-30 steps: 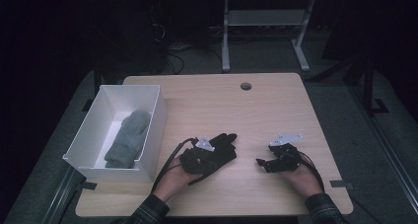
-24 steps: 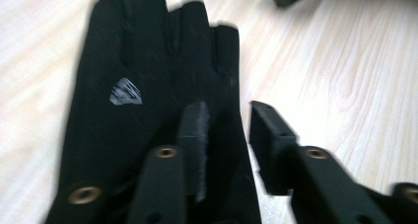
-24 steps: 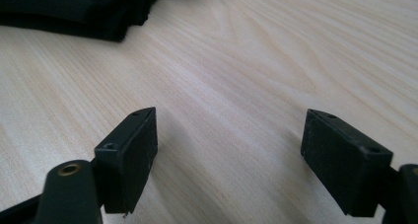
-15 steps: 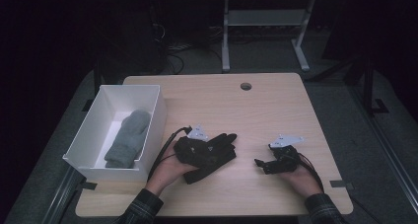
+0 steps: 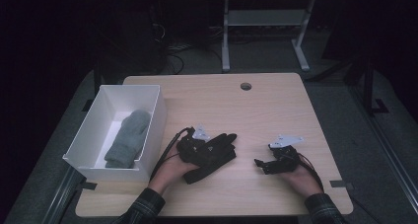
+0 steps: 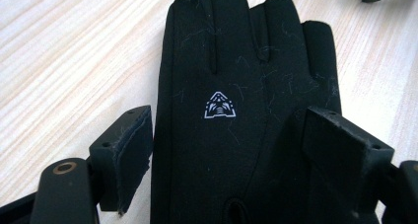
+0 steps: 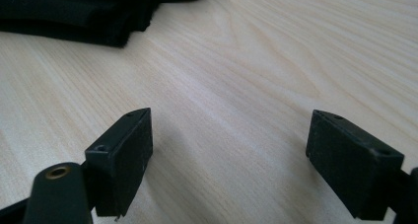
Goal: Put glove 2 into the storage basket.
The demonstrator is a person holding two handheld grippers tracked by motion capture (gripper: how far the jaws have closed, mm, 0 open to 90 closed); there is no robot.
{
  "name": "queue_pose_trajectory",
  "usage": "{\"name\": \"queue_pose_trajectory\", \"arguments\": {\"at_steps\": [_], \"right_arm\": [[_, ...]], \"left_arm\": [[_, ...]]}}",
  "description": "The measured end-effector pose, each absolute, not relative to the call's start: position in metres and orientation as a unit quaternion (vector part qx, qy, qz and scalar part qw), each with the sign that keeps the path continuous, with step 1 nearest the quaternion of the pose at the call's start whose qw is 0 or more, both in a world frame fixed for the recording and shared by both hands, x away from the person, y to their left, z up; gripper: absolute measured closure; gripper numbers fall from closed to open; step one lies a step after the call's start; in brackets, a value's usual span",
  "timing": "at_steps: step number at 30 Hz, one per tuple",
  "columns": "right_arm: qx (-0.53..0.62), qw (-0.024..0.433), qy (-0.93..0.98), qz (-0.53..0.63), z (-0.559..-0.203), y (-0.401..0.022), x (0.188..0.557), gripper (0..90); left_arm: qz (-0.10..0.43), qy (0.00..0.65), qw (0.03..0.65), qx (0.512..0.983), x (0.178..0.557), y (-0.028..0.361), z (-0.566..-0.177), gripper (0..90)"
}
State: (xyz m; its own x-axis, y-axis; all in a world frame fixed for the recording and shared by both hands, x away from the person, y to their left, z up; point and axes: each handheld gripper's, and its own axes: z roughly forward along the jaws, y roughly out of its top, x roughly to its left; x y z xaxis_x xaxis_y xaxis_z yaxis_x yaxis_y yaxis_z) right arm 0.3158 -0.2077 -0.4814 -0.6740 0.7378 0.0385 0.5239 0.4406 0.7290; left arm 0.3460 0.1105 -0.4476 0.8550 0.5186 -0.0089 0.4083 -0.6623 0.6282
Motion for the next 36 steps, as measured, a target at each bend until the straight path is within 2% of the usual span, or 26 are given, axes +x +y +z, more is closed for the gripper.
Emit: {"name": "queue_pose_trajectory", "arguments": {"at_steps": [14, 20, 23, 27, 28, 29, 30, 31, 34, 36], "right_arm": [[0.376, 0.145, 0.837, 0.371, -0.481, -0.208, 0.316, 17.8], [0.377, 0.145, 0.836, 0.371, -0.481, -0.207, 0.315, 17.7], [0.377, 0.145, 0.836, 0.371, -0.481, -0.207, 0.315, 17.7], [0.375, 0.147, 0.837, 0.372, -0.482, -0.207, 0.316, 17.7], [0.375, 0.147, 0.837, 0.372, -0.482, -0.207, 0.316, 17.7], [0.374, 0.148, 0.837, 0.371, -0.482, -0.207, 0.316, 17.7], [0.375, 0.147, 0.837, 0.371, -0.482, -0.207, 0.316, 17.7], [0.375, 0.147, 0.837, 0.371, -0.482, -0.207, 0.316, 17.7], [0.375, 0.147, 0.837, 0.371, -0.482, -0.207, 0.316, 17.7], [0.375, 0.148, 0.837, 0.371, -0.482, -0.207, 0.316, 17.8]], "left_arm": [[0.058, 0.256, 0.327, 0.908, 0.351, 0.115, -0.459, 21.4], [0.057, 0.265, 0.325, 0.906, 0.353, 0.115, -0.462, 15.8], [0.043, 0.275, 0.334, 0.901, 0.354, 0.117, -0.464, 15.9], [0.034, 0.265, 0.337, 0.903, 0.353, 0.117, -0.462, 26.8], [0.024, 0.261, 0.345, 0.901, 0.352, 0.117, -0.462, 26.8], [0.009, 0.249, 0.348, 0.904, 0.35, 0.117, -0.46, 42.6], [0.009, 0.249, 0.348, 0.904, 0.35, 0.117, -0.46, 48.1], [0.001, 0.242, 0.352, 0.904, 0.349, 0.116, -0.46, 48.1], [0.006, 0.222, 0.343, 0.913, 0.346, 0.113, -0.457, 63.5], [0.007, 0.228, 0.336, 0.914, 0.346, 0.111, -0.454, 64.6]]}}
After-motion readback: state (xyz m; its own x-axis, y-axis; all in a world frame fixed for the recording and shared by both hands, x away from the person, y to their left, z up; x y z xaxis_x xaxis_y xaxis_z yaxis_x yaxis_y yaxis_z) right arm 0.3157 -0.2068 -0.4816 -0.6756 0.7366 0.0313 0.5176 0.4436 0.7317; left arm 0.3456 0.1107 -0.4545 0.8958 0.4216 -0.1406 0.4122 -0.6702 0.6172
